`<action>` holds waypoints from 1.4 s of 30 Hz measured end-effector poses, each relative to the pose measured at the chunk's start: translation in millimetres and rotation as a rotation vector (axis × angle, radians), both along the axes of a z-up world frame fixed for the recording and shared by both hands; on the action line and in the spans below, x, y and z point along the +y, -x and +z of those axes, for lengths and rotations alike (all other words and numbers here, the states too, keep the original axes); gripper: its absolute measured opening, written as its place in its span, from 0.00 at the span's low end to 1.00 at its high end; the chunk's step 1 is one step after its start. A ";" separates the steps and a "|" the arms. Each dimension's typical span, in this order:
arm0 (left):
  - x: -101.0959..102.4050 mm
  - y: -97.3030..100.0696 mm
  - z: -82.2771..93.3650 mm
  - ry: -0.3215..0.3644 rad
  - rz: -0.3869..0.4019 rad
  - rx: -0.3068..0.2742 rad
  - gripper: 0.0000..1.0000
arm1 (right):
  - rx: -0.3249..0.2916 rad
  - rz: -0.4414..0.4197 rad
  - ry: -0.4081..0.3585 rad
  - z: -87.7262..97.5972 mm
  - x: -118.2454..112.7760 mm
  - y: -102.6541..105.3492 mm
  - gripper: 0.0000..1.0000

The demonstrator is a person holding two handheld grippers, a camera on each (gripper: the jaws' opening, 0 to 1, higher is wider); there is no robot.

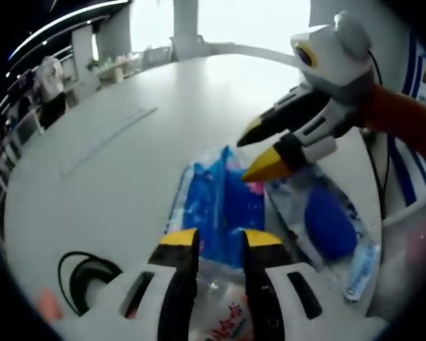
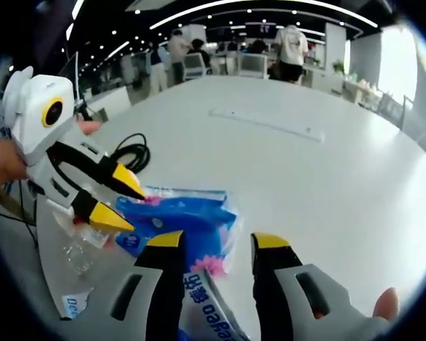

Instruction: Arrange the tabletop items into an orderly group along one side of the table until the central work area is clear of visible clutter.

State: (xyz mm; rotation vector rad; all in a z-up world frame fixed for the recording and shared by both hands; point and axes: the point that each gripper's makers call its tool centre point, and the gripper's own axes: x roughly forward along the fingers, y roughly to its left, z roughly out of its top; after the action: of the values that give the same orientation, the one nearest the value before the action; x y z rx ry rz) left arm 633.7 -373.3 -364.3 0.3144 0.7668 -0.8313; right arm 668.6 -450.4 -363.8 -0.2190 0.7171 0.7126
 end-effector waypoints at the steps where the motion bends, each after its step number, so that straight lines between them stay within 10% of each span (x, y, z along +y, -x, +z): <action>1: 0.1 0.0 -0.4 -0.002 -0.001 0.002 0.19 | 0.003 0.002 -0.001 -0.5 0.8 0.1 0.36; 42: -2.9 -11.2 0.6 -0.055 -0.032 -0.002 0.00 | 0.021 -0.041 -0.019 -0.1 -8.8 -7.2 0.03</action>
State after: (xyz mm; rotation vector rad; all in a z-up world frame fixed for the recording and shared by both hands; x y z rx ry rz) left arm 644.9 -376.2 -363.7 0.3771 0.7858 -0.8410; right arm 675.8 -459.2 -363.9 -0.1797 0.7323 0.6835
